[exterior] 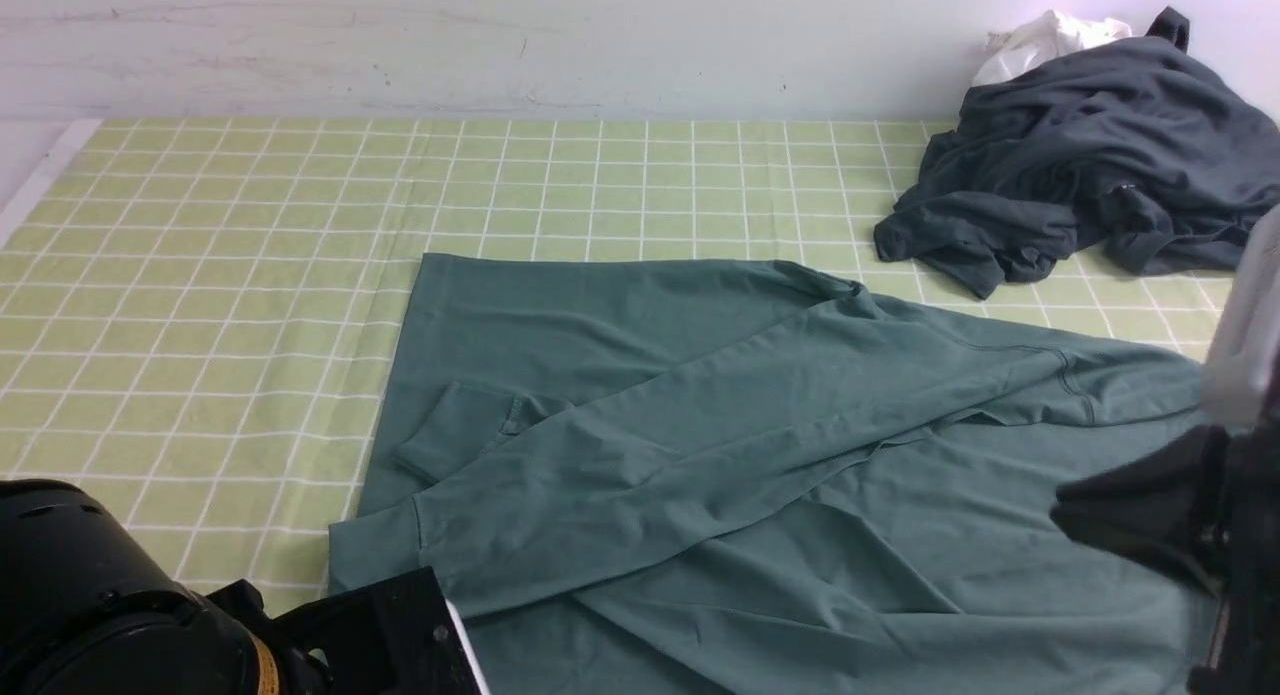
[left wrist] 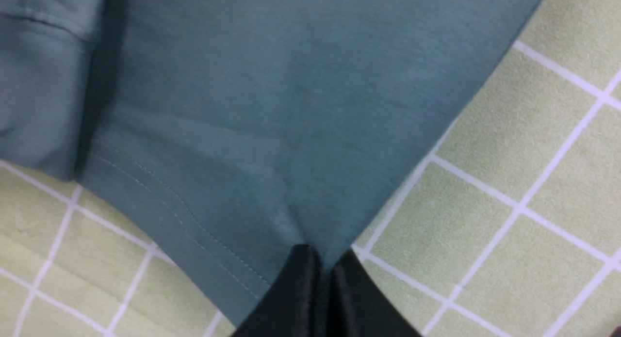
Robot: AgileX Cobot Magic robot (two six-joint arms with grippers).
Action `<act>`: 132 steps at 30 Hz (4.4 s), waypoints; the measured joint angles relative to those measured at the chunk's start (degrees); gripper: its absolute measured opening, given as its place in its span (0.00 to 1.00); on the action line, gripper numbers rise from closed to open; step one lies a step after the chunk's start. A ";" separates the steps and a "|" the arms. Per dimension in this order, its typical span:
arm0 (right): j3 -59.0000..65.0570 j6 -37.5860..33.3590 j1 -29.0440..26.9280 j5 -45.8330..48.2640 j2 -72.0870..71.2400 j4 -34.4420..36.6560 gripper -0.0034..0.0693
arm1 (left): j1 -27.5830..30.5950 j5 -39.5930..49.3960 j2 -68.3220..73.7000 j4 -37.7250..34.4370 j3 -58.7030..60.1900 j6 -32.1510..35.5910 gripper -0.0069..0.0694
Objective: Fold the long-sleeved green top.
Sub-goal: Use both arms simultaneously to clamp the lower edge of the clothing fabric, then use both arms to drag the lower edge of the fabric forward and fold it over the upper edge, then use the right arm to clamp the right edge of the fabric
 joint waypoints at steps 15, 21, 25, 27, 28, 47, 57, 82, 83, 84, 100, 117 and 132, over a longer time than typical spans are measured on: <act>0.00 4.54 0.00 -0.20 24.74 -40.66 0.44 | 0.00 1.75 -0.07 -2.92 0.00 0.00 0.09; -0.04 4.29 0.00 0.09 29.89 -42.32 0.42 | 0.00 1.81 -0.07 -2.92 0.00 0.00 0.09; -0.04 3.90 0.00 -0.32 31.66 -42.12 0.41 | 0.00 1.86 -0.07 -2.92 0.00 0.00 0.09; 0.01 3.55 0.00 -0.83 32.31 -42.12 0.41 | 0.00 1.86 -0.07 -2.92 0.00 0.00 0.09; 0.01 3.43 0.00 -1.37 32.65 -42.12 0.40 | 0.00 1.86 -0.07 -2.92 0.00 0.00 0.09; -11.16 30.38 0.00 -1.42 25.41 -46.94 0.04 | 6.89 6.05 0.47 -3.92 -15.13 -8.27 0.09; -29.20 40.78 0.00 -5.91 37.33 -51.09 0.04 | 21.81 -1.50 17.14 -3.86 -40.30 -8.19 0.09; -52.27 65.36 -3.00 -11.99 65.08 -52.94 0.29 | 29.37 -17.70 56.89 3.12 -71.98 -12.69 0.62; -53.64 69.02 -3.00 -11.41 65.02 -52.94 0.33 | 29.96 -17.40 56.46 3.16 -72.00 -15.53 0.66; -54.47 70.57 -2.93 -10.55 64.93 -52.88 0.34 | 30.26 -16.66 56.15 3.16 -72.04 -16.90 0.67; -59.58 30.81 -1.63 1.00 71.84 -5.41 0.03 | 30.77 16.22 46.85 -8.25 -72.11 -4.50 0.09; -59.79 31.04 -8.71 -18.87 63.60 3.09 0.15 | 30.77 17.83 -0.85 -4.61 -61.16 -3.61 0.09; -55.68 59.47 -26.35 12.39 57.57 -18.46 0.60 | 30.77 3.20 -32.80 1.38 -4.38 -15.61 0.09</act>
